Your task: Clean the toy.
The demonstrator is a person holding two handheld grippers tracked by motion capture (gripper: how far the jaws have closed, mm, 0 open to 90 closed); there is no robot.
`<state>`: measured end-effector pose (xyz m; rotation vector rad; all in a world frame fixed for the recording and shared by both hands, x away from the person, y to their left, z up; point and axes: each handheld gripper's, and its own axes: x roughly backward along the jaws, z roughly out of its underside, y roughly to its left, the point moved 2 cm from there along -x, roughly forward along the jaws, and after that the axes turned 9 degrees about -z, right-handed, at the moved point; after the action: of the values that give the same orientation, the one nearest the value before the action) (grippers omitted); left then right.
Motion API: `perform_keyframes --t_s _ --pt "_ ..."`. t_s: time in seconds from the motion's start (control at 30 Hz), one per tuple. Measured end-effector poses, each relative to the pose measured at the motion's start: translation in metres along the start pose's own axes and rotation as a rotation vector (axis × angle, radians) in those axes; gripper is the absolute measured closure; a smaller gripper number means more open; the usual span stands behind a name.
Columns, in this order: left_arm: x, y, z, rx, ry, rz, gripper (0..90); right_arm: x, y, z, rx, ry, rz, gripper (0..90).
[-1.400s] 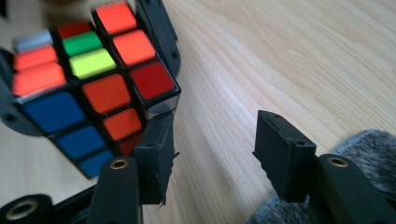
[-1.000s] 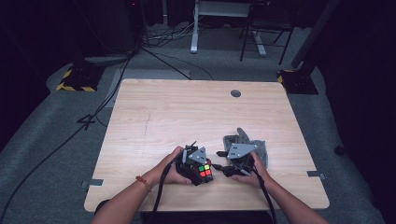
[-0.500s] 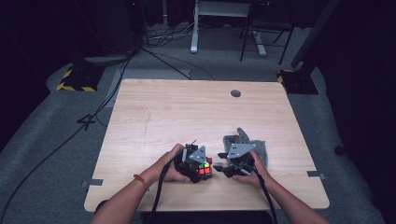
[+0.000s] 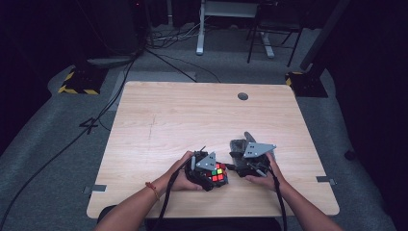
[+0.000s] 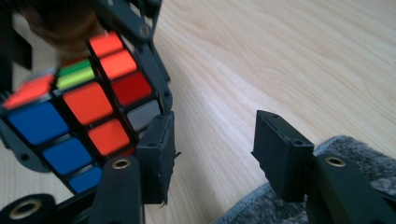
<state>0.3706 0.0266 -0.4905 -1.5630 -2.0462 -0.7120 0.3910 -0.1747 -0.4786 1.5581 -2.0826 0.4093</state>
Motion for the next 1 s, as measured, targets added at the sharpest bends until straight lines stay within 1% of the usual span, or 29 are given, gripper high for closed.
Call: perform_keyframes --t_s 0.07,0.1,0.13,0.17,0.2,0.23,0.27,0.3,0.33,0.4,0.47,0.5,0.53,0.63,0.67,0.7,0.77,0.83,0.9,0.97,1.0 --pt "-0.004 -0.001 0.002 -0.004 0.025 0.011 33.1 0.001 0.001 -0.002 0.008 -0.003 0.002 49.0" --pt "-0.005 -0.001 0.003 0.01 0.026 0.017 32.7 0.001 0.002 -0.003 0.007 -0.015 -0.013 48.8" --pt "-0.005 -0.001 0.003 0.008 0.028 0.017 32.1 0.001 0.005 -0.004 0.011 -0.017 -0.02 49.0" --pt "-0.005 -0.001 0.003 0.003 0.029 0.016 31.9 0.0 0.007 -0.006 0.029 -0.007 -0.009 49.4" --pt "-0.005 0.0 0.003 0.004 0.029 0.017 31.7 -0.001 0.008 -0.007 0.035 -0.003 -0.004 49.5" --pt "-0.005 0.0 0.004 0.007 0.031 0.015 31.5 -0.001 0.009 -0.008 0.032 -0.007 -0.004 49.5" --pt "-0.005 0.0 0.003 -0.002 0.033 0.013 31.0 -0.003 0.009 -0.008 0.029 -0.01 -0.005 49.8" --pt "-0.005 -0.001 0.003 0.0 0.039 0.017 30.1 -0.004 0.009 -0.008 0.025 -0.005 -0.006 49.7" --pt "-0.006 -0.001 0.003 -0.004 0.034 0.021 29.7 -0.005 0.009 -0.008 0.026 -0.003 -0.008 49.6" --pt "-0.006 -0.003 0.002 -0.013 0.037 0.01 29.9 -0.008 0.01 -0.008 0.017 -0.013 -0.019 49.6" --pt "-0.005 -0.001 0.002 -0.012 0.033 0.015 30.4 -0.009 0.009 -0.009 0.021 -0.015 -0.015 49.4" --pt "-0.005 -0.001 0.002 -0.017 0.035 0.01 30.7 -0.008 0.009 -0.008 0.017 -0.018 -0.018 48.9" --pt "-0.003 -0.001 0.002 -0.025 0.028 -0.008 31.5 -0.008 0.01 -0.008 0.013 -0.018 -0.021 47.8" --pt "0.002 0.001 -0.002 -0.013 -0.02 -0.025 32.4 -0.006 0.008 -0.007 0.017 -0.002 0.013 48.0" --pt "0.005 0.0 -0.004 -0.012 -0.043 -0.033 32.7 -0.005 0.006 -0.006 0.015 0.02 0.03 47.1" --pt "0.007 0.0 -0.006 -0.021 -0.055 -0.042 33.0 -0.006 0.004 -0.004 0.015 0.044 0.032 46.6" --pt "0.01 -0.001 -0.008 -0.025 -0.076 -0.051 33.0 -0.006 0.001 0.002 0.008 0.074 0.034 46.6" --pt "0.014 -0.001 -0.01 -0.035 -0.091 -0.068 33.0 -0.009 -0.003 0.008 -0.012 0.111 0.016 45.9" --pt "0.018 -0.001 -0.012 -0.024 -0.113 -0.065 33.0 -0.013 -0.004 0.015 -0.018 0.14 0.006 45.5" --pt "0.021 -0.001 -0.014 -0.019 -0.133 -0.071 33.1 -0.018 -0.003 0.017 -0.018 0.156 -0.029 43.8" --pt "0.021 -0.002 -0.014 -0.022 -0.135 -0.065 33.1 -0.02 -0.001 0.017 -0.015 0.156 -0.045 43.3"
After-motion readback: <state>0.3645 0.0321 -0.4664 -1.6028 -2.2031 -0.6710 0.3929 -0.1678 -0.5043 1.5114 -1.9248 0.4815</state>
